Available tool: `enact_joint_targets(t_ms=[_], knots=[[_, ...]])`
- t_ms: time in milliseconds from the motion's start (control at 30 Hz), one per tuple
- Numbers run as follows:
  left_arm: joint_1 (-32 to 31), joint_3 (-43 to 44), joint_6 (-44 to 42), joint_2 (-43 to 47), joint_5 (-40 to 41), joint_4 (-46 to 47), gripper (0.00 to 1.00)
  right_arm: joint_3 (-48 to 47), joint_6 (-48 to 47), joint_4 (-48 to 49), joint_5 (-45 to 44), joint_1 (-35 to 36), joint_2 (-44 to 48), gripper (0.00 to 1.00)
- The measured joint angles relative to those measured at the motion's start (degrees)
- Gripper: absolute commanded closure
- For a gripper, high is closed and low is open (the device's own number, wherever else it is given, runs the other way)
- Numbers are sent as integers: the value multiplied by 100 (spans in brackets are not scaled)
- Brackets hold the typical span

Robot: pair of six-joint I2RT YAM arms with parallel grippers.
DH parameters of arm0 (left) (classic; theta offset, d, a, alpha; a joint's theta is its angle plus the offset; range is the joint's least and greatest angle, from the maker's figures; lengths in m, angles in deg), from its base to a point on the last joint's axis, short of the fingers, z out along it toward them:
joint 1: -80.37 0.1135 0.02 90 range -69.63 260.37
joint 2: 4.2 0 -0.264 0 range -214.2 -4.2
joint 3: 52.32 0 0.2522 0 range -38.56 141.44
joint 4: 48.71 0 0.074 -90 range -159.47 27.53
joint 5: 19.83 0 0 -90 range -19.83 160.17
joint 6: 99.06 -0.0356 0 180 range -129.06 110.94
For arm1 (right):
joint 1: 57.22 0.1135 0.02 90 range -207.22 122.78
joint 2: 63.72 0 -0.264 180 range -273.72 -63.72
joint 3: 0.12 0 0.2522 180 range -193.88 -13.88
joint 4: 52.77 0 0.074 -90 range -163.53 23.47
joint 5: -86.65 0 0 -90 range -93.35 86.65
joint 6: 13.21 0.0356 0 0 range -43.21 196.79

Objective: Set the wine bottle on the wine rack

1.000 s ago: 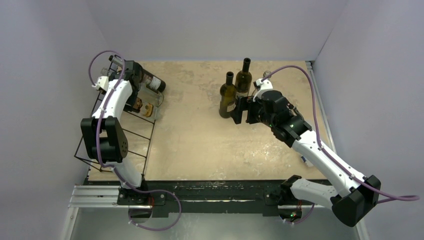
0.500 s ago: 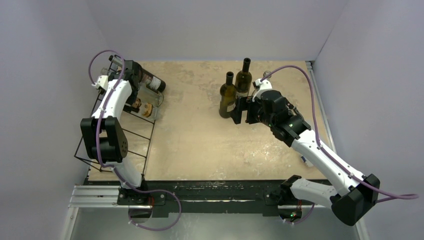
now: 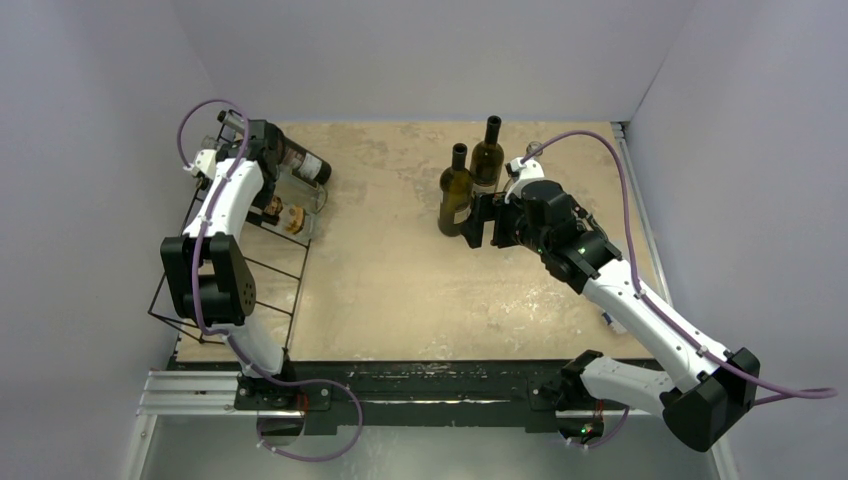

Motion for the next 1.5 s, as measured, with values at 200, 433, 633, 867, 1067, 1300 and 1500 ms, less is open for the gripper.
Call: enact_joint_targets(t_ms=[200, 433, 633, 867, 1067, 1300, 1500], knots=[[0, 0, -72, 98, -131, -2, 0, 0, 0, -2, 2, 0, 0, 5], [0, -4, -339, 525, -407, 17, 0, 0, 0, -2, 2, 0, 2, 5], [0, -125, -463, 931, -599, 39, 0, 0, 2, -4, 4, 0, 37, 5], [-2, -437, -697, 1436, -1029, 116, 0, 0, 4, -42, 4, 0, 63, 5], [-52, -815, -1178, 2107, -1563, 293, 0, -26, 31, -101, 2, 0, 168, 4], [-131, -1521, -2164, 3178, -2702, 870, 0, -68, 83, -186, 96, 0, 256, 3], [-140, -1987, -3123, 4011, -4035, 1370, 0, -203, 140, -225, 146, 0, 262, 3]])
